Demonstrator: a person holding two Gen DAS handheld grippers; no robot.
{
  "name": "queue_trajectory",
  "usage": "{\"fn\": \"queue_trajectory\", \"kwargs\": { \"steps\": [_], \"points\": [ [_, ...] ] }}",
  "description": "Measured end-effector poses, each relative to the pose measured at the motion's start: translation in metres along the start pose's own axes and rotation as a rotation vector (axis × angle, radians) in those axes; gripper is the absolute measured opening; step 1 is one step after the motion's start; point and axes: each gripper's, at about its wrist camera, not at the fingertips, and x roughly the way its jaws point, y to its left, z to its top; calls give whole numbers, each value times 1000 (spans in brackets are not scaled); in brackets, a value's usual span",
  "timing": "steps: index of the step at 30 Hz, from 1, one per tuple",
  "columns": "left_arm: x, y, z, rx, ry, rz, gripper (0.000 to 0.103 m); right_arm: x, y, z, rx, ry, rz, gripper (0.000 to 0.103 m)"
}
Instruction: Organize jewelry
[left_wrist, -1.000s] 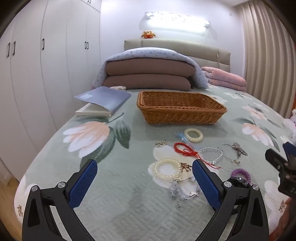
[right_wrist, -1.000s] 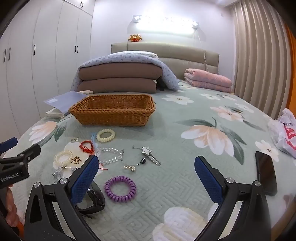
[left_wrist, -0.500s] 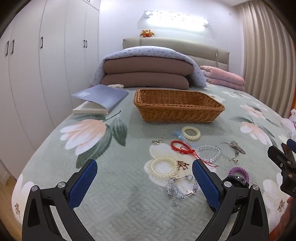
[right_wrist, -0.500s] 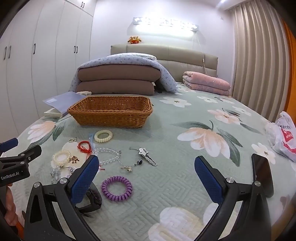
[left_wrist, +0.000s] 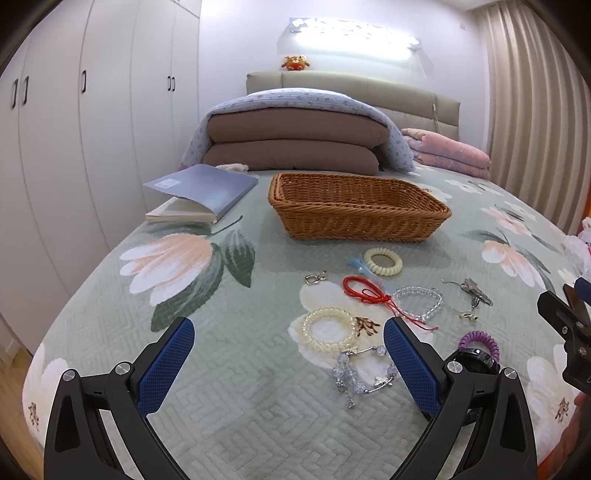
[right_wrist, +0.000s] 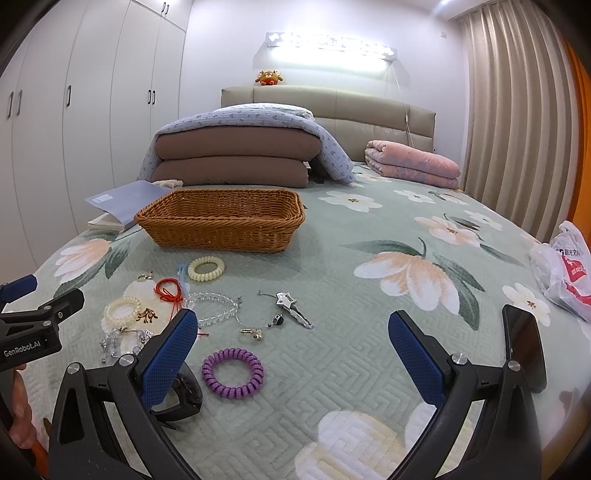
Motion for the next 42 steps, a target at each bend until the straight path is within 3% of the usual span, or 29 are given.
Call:
{"fn": "queue_trajectory", "kwargs": {
  "steps": [42],
  "points": [
    [1,-4,-2,13,11,-17,102,6,2,-6,-1,32,9,103]
  ]
}}
